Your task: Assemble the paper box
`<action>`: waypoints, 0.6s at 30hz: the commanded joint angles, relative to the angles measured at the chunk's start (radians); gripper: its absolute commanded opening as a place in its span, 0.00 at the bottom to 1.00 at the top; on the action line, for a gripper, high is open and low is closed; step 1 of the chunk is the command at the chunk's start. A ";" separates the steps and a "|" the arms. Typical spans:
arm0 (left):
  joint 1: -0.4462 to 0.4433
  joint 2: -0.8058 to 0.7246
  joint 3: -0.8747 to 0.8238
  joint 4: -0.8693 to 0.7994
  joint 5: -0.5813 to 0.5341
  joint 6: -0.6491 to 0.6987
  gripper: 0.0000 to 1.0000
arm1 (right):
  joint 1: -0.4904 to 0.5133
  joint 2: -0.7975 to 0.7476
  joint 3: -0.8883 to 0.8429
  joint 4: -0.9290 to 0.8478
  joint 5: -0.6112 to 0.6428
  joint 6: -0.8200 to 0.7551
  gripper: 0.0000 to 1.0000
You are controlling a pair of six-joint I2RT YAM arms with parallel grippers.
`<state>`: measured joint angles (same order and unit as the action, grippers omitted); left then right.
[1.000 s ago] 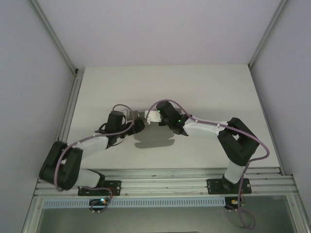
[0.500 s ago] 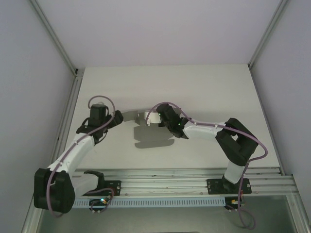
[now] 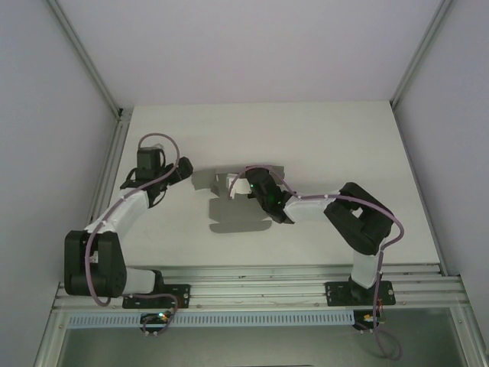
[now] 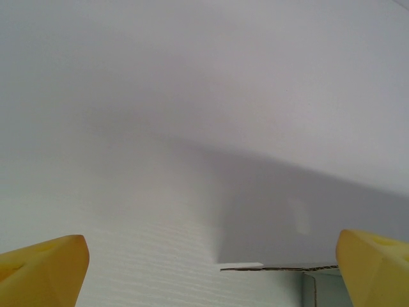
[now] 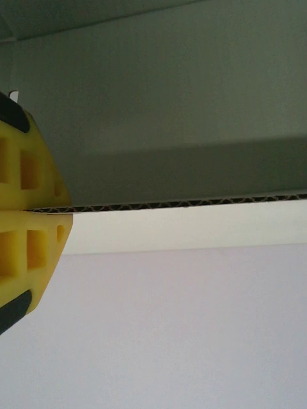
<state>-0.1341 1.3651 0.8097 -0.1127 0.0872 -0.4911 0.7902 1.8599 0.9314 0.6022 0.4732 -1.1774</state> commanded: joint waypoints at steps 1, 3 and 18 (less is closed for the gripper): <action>0.025 0.047 0.053 0.028 0.010 0.051 1.00 | 0.014 0.068 -0.057 -0.032 -0.012 -0.032 0.00; 0.047 0.090 0.079 0.034 0.046 0.061 1.00 | 0.014 0.067 -0.062 -0.009 -0.007 -0.046 0.00; 0.000 0.309 0.159 -0.011 0.435 0.182 0.61 | 0.011 0.056 -0.037 -0.043 -0.011 -0.016 0.00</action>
<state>-0.1051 1.7206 1.0008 -0.0967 0.4137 -0.3389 0.7921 1.8751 0.9066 0.6888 0.4835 -1.2263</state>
